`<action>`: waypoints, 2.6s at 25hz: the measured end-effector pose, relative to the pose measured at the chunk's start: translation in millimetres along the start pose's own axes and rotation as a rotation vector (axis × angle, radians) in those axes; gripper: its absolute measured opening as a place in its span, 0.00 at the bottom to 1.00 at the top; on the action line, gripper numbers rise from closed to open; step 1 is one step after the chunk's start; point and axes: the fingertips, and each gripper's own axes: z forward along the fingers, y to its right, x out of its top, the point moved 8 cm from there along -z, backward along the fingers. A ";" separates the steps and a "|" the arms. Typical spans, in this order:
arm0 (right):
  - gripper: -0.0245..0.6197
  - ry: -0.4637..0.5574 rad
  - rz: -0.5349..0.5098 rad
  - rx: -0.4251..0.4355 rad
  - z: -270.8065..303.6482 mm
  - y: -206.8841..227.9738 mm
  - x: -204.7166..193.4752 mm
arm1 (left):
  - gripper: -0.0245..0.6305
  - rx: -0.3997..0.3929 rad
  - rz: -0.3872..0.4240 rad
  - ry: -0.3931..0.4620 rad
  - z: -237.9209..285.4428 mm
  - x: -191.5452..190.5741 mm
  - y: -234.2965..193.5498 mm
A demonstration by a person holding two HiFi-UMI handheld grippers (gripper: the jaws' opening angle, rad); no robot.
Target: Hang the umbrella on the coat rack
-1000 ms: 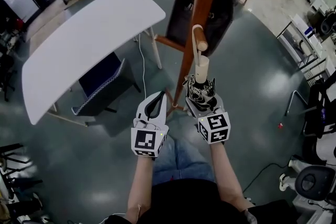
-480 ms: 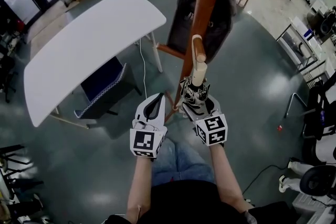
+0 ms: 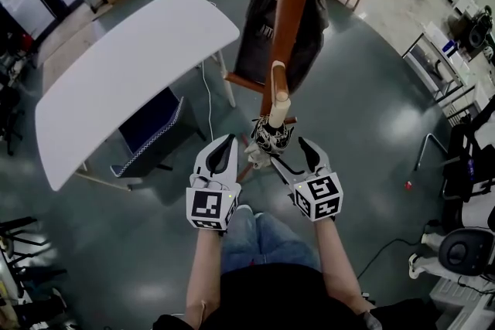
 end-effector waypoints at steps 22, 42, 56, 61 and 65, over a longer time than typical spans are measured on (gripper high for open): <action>0.06 0.365 -0.005 -0.199 -84.2 23.1 145.3 | 0.05 -0.008 0.089 0.063 -6.1 115.8 5.1; 0.05 0.426 -0.024 -0.296 -121.8 49.1 154.8 | 0.05 0.038 0.072 0.122 -17.5 141.6 -3.5; 0.05 0.411 -0.066 -0.289 -123.0 44.2 151.8 | 0.05 0.029 0.068 0.110 -20.7 136.4 1.5; 0.05 0.408 -0.069 -0.298 -121.3 48.4 152.3 | 0.05 0.032 0.070 0.110 -18.6 137.9 0.2; 0.05 0.407 -0.067 -0.302 -121.6 49.2 151.2 | 0.05 0.035 0.071 0.110 -19.6 137.4 -0.8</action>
